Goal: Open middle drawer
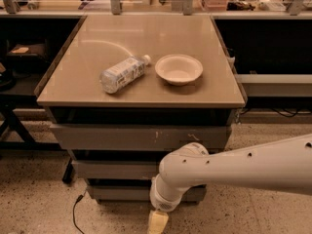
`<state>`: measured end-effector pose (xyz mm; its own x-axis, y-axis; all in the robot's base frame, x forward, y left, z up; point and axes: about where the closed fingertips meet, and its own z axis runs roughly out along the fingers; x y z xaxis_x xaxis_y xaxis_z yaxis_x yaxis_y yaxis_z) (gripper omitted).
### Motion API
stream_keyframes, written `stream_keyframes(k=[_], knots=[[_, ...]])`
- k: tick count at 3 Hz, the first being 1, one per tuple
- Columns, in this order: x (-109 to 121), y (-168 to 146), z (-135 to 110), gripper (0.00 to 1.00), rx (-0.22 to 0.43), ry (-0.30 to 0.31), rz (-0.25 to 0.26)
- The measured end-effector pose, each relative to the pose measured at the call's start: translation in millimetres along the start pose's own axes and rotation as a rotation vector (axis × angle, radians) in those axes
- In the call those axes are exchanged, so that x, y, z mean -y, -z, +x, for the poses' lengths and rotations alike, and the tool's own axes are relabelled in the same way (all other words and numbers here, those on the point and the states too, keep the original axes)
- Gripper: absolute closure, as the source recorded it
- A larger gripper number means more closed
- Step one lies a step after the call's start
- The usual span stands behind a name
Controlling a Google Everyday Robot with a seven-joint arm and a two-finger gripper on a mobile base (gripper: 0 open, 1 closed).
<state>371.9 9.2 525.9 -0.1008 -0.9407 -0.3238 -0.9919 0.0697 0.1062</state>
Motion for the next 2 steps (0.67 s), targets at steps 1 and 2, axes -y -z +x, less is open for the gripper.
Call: stream_keyframes(k=[1,2], knots=[[18.1,-12.1,0.5,0.00,0.031,-0.014,0.036],[52.0,-28.7,6.1,0.00,0.049,-0.052,0.085]])
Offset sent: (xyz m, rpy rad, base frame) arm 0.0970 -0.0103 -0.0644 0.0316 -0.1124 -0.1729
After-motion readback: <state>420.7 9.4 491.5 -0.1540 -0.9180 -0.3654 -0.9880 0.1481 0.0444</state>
